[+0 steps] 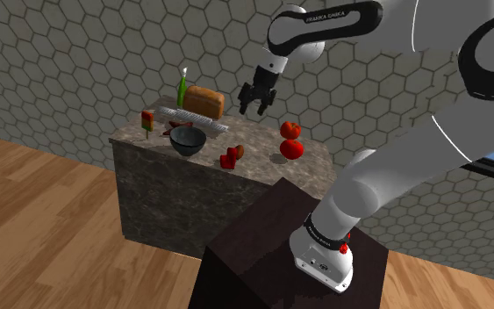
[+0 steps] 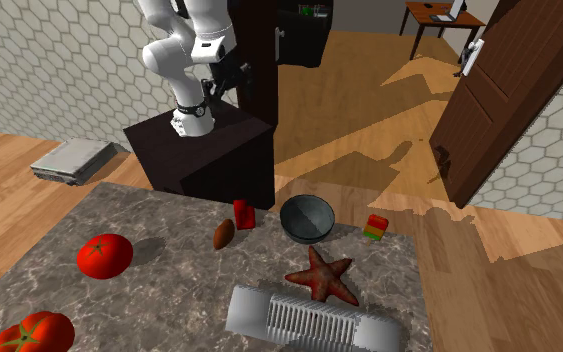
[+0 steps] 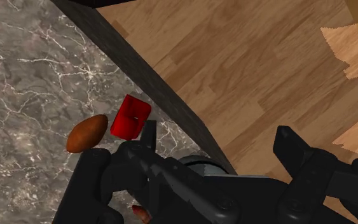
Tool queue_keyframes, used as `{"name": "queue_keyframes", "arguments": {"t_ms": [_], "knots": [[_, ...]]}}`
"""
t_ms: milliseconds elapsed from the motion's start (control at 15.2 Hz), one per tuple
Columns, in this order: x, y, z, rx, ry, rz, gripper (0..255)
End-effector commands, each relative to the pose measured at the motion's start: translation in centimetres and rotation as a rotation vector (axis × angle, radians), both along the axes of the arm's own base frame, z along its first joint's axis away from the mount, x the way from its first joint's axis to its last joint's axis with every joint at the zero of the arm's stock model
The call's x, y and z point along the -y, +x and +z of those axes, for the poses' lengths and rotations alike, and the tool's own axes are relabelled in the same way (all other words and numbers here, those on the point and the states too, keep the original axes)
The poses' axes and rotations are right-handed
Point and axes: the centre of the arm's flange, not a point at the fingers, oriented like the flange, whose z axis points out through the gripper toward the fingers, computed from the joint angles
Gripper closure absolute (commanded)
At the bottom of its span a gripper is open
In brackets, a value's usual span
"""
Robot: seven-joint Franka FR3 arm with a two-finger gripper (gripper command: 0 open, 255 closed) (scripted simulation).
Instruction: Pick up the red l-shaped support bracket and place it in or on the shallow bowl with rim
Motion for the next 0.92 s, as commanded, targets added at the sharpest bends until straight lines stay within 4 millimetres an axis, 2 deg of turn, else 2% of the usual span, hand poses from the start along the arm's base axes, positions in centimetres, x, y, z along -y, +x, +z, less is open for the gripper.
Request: {"name": "queue_keyframes", "arguments": {"t_ms": [0, 858], "knots": [[1.0, 1.2, -2.0, -0.017, 0.002, -0.003, 0], [7.7, 8.7, -17.0, -0.131, 0.019, -0.018, 0]]}}
